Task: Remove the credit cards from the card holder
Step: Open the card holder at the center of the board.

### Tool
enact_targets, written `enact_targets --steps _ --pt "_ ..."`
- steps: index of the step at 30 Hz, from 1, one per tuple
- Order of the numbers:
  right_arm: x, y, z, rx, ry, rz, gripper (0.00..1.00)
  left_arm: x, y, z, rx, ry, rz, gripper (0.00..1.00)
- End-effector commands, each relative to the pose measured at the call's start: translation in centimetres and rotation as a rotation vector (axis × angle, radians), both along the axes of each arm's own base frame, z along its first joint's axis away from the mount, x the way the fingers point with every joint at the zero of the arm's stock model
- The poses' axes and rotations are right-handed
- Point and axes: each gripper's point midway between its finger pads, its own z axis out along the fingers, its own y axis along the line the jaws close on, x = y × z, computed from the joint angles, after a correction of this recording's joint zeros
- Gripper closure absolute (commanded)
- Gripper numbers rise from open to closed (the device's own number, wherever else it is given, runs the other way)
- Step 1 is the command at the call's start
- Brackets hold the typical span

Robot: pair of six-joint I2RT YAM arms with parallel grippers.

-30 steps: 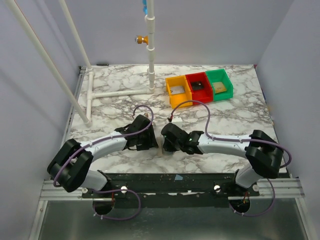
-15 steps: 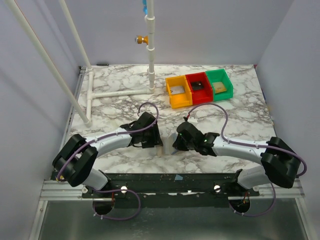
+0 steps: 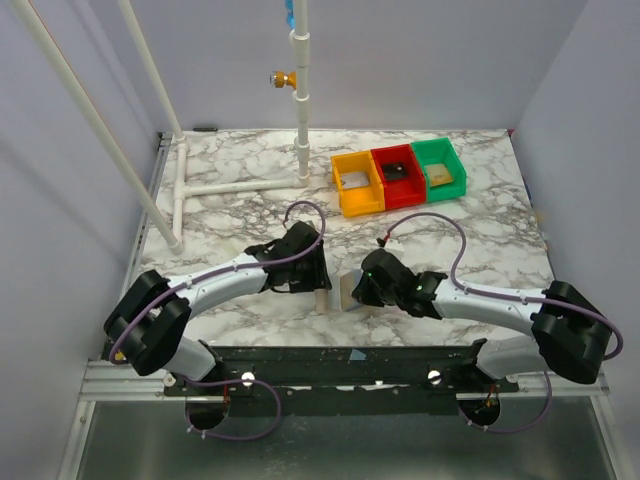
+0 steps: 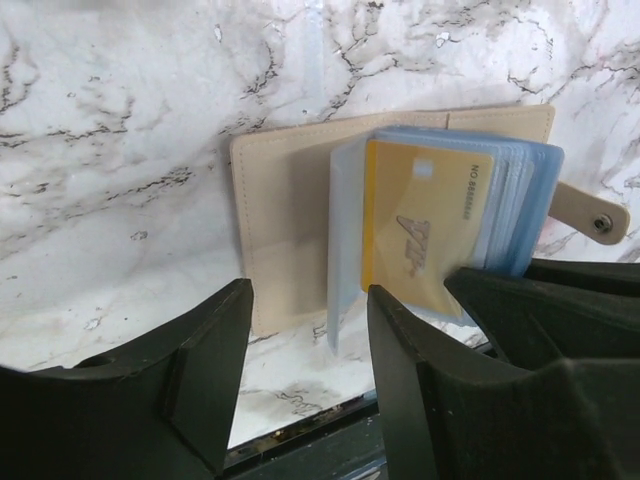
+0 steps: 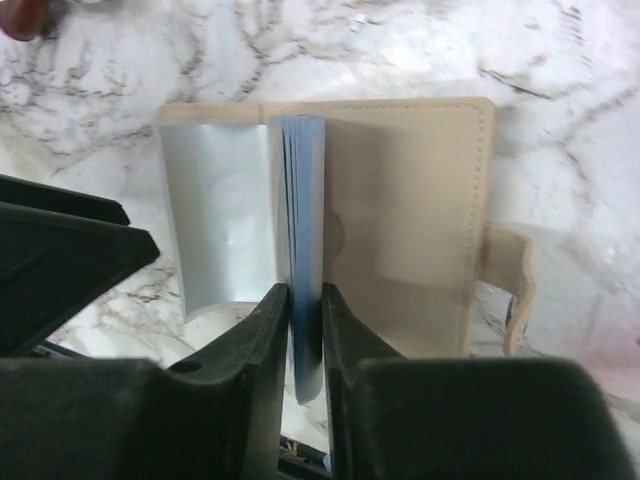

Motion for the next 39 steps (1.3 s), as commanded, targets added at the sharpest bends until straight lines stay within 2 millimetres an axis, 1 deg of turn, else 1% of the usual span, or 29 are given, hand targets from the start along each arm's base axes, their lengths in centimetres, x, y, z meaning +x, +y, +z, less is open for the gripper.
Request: enact_targets --steps 1,5,6,7,10,13,20,22,25,27,29,30,32,34,36,39 --pt "-1.1 -3.6 -1.7 -0.125 0.028 -0.039 0.77 1.0 -0.1 -0.6 0.067 -0.024 -0.006 0.5" --pt "-1.0 -3.7 -1.0 -0.12 0.011 -0.042 0.76 1.2 -0.8 -1.4 0.086 -0.012 -0.027 0.56" --pt "-1.0 -3.8 -1.1 -0.129 0.013 -0.041 0.73 1.1 -1.4 -1.7 0.075 -0.008 -0.044 0.6" --pt "-1.0 -3.8 -1.2 -0.132 0.014 -0.041 0.72 1.1 -1.6 -1.9 0.074 -0.003 -0.049 0.62" --pt "-1.0 -4.3 -1.5 -0.151 0.013 -0.048 0.7 0.7 -1.9 -1.8 0.07 0.0 -0.055 0.62" --pt "-1.0 -5.0 -1.8 -0.193 0.014 -0.059 0.69 0.6 -1.7 -1.7 0.071 -0.004 -0.046 0.62" --pt "-0.5 -6.7 -1.7 -0.293 -0.006 -0.083 0.56 0.4 -1.2 -2.0 0.088 0.001 -0.043 0.62" --pt "-0.4 -6.8 -1.9 -0.315 -0.008 -0.076 0.52 0.5 -1.2 -2.0 0.086 -0.002 -0.044 0.62" --pt "-0.3 -6.5 -2.3 -0.324 -0.001 -0.061 0.51 0.5 -1.2 -1.8 0.084 -0.007 -0.045 0.63" --pt "-0.2 -6.0 -2.4 -0.311 -0.001 -0.048 0.54 0.5 -1.1 -1.5 0.084 -0.013 -0.046 0.63" --pt "-0.1 -5.6 -2.5 -0.304 -0.002 -0.041 0.62 0.5 -1.1 -0.8 0.079 -0.025 -0.05 0.63" --pt "0.0 -5.5 -2.6 -0.31 -0.001 -0.037 0.65 0.4 -1.0 -0.4 0.079 -0.029 -0.056 0.63" --pt "0.1 -5.2 -2.8 -0.312 0.002 -0.027 0.7 0.8 -0.7 0.7 0.083 -0.06 -0.049 0.63" --pt "0.2 -4.8 -3.0 -0.302 0.003 -0.015 0.75 1.0 -0.8 2.2 0.067 -0.09 -0.054 0.62" --pt "0.2 -4.5 -3.0 -0.293 0.004 -0.012 0.78 1.1 -1.2 3.8 0.039 -0.109 -0.067 0.62" --pt "0.0 -4.6 -3.3 -0.286 0.01 -0.015 0.8 0.8 -2.8 5.9 -0.049 -0.112 -0.106 0.61"
